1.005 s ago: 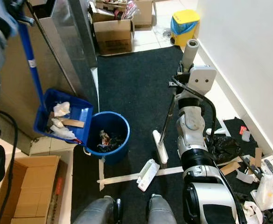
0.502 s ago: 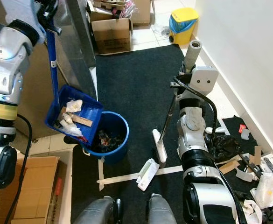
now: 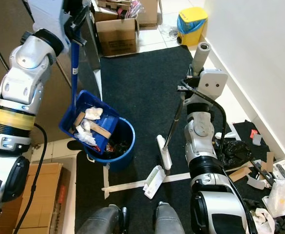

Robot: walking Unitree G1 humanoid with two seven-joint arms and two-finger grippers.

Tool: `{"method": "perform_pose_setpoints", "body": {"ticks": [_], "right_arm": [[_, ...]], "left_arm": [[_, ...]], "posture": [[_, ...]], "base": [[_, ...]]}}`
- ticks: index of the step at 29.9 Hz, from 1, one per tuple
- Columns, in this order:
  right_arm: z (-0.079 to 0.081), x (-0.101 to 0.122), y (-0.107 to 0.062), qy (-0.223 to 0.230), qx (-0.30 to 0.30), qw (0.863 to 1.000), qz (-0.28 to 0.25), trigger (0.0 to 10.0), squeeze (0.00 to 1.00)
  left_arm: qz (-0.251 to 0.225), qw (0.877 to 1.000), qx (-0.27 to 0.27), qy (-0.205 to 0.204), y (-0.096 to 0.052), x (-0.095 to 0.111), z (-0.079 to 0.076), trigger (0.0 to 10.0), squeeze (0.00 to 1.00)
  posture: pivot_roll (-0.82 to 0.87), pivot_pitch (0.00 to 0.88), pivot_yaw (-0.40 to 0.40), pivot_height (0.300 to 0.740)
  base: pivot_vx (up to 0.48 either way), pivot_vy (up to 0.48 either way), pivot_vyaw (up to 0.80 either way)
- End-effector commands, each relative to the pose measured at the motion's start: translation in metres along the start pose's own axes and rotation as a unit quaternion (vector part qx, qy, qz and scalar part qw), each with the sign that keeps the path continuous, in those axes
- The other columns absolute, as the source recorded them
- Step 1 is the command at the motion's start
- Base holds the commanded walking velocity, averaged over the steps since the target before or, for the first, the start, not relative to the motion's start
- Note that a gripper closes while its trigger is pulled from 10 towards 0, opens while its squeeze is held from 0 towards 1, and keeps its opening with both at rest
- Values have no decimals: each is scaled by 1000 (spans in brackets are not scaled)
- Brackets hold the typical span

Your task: Sweep floor

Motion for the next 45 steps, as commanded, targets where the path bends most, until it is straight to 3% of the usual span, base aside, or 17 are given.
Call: {"method": "perform_pose_setpoints", "body": {"ticks": [1,5,9,12,18,26,38,42,44,45], "right_arm": [[2,12,2,3,1,1000,-28,10000,0],[1,12,2,3,1,1000,-28,10000,0],[2,11,2,4,1,1000,-27,10000,0],[2,11,2,4,2,1000,-27,10000,0],[2,12,3,4,2,1000,-27,10000,0],[2,11,2,5,0,1000,-27,10000,0],[2,11,3,4,1,1000,-26,10000,0],[2,12,3,4,2,1000,-27,10000,0],[2,12,3,4,2,1000,-27,10000,0],[2,12,3,4,2,1000,-27,10000,0]], "left_arm": [[-38,998,-7,40,0,18,-3,10000,0],[-41,997,-23,58,-2,18,-11,10000,0],[-56,993,-58,85,-7,20,-34,10000,0],[-62,992,-65,91,-8,22,-38,10000,0],[-116,982,-108,105,-14,41,-58,10000,0],[-137,975,-135,115,-19,48,-70,10000,0],[-121,977,-125,125,-23,39,-59,10000,0],[-120,983,-88,109,-20,43,-41,10000,0],[-120,988,-45,84,-18,49,-19,10000,0],[-120,988,-45,84,-18,49,-19,10000,0]], "posture": [[50,131,116,740],[51,131,116,740],[54,132,113,740],[54,132,112,740],[54,131,114,740],[55,132,116,740],[58,131,111,740],[56,130,112,740],[50,130,110,740],[50,130,110,740]], "base": [[0,0,0],[0,0,0],[0,0,0],[0,0,0],[0,0,0],[0,0,0],[0,0,0],[0,0,0],[0,0,0],[0,0,0]]}}
Point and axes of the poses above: a point about 5 cm out from each wrist's last joint towards the gripper, its own y axis pointing out of the wrist towards the gripper, its own x axis along the axis of the wrist's last joint, z = x × y, the point moved 5 cm from there along y, pointing out of the wrist towards the gripper, and after that the axes turned 3 degrees about y, right-handed, at the moved point
